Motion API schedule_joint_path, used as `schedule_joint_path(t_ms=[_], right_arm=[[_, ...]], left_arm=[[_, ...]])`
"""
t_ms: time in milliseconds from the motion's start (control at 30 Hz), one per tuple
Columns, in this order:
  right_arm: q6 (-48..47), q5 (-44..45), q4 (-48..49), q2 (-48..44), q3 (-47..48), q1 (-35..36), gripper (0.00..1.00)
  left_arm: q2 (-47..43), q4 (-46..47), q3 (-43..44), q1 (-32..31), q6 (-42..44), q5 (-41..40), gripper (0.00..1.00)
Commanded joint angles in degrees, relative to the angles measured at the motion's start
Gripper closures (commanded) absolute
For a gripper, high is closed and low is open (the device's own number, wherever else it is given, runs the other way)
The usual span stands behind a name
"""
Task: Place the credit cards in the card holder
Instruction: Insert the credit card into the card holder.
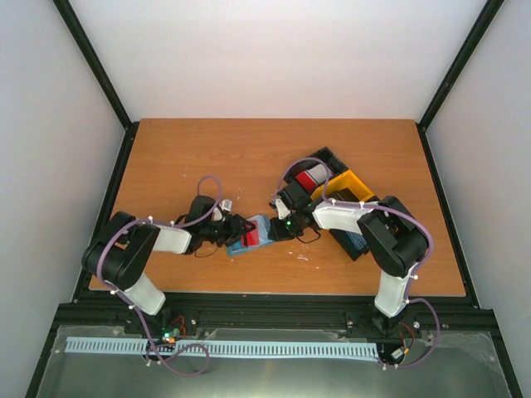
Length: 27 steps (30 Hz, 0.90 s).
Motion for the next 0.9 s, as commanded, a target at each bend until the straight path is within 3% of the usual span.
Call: schedule_joint_path(t_ms=[0, 633, 867], right_arm=[[-0.3, 0.1, -1.7, 2.5, -0.8, 1.1, 0.91], [-0.4, -0.8, 0.3, 1.9, -1.9, 1.1, 0.92], [0.3, -1.7, 2.7, 2.1, -2.8, 1.1, 0.91]], left_arm=[[0.0, -18.2, 4.2, -2.0, 5.9, -5.4, 0.45], [-0.8, -40.4, 12.5, -5.2, 7.7, -15.0, 0.15], [-3.8, -45.1, 14.1, -5.6, 7.1, -16.5, 0.11]])
